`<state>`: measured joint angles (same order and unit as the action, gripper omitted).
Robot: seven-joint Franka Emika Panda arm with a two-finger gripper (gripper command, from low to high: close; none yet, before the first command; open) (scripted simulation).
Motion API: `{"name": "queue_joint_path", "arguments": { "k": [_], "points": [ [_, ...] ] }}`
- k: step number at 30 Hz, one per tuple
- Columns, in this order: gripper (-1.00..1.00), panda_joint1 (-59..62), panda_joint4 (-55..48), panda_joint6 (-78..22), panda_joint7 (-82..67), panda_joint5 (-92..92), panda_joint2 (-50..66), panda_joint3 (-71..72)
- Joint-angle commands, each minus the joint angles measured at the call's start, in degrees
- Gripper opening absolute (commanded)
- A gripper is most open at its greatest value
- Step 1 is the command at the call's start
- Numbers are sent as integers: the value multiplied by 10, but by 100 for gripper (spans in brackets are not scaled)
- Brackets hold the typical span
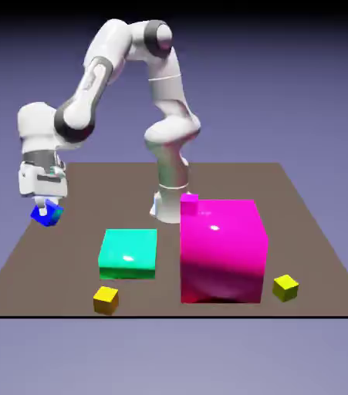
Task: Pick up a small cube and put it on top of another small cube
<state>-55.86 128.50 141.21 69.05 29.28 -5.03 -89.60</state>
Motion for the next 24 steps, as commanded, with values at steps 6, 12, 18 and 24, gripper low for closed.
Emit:
{"name": "queue_joint_path", "arguments": {
  "k": [6,12,18,24],
  "points": [
    [-100,-41,-96,-108,-130,-26,125,80],
    [-100,-83,-192,-215,-261,-51,249,159],
    [-100,-124,-288,-322,-392,-76,374,239],
    [-100,-166,-384,-430,-522,-101,498,318]
  ]
}}
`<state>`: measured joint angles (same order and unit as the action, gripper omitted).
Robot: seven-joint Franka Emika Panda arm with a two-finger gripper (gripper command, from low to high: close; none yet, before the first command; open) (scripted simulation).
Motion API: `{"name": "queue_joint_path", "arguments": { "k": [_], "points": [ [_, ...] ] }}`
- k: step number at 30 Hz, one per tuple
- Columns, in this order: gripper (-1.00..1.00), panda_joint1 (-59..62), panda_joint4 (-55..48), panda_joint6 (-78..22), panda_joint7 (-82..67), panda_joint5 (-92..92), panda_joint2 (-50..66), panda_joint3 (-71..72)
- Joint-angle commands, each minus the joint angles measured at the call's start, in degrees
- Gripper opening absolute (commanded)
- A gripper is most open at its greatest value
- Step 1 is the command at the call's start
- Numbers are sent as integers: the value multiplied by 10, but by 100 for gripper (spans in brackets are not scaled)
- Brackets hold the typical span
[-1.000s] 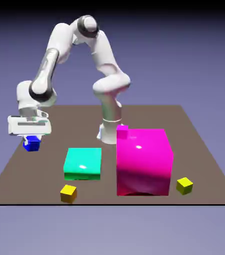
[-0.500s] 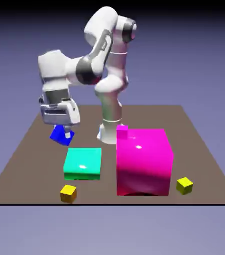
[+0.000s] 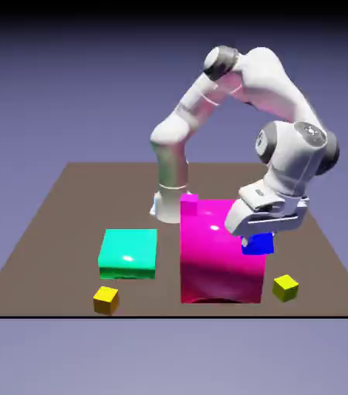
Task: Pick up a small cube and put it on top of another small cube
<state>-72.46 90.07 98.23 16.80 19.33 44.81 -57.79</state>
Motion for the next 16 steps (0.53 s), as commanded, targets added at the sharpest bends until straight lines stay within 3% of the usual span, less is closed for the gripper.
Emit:
{"name": "queue_joint_path", "arguments": {
  "k": [1,7,13,14,16],
  "points": [
    [-100,-7,-16,-18,-22,-5,21,13],
    [-100,-44,-101,-112,-137,-27,131,83],
    [-100,-59,-10,-22,-144,-11,143,94],
    [100,-59,-10,-22,-144,-11,143,94],
    [100,-56,-31,-42,-142,-15,140,92]
  ]
}}
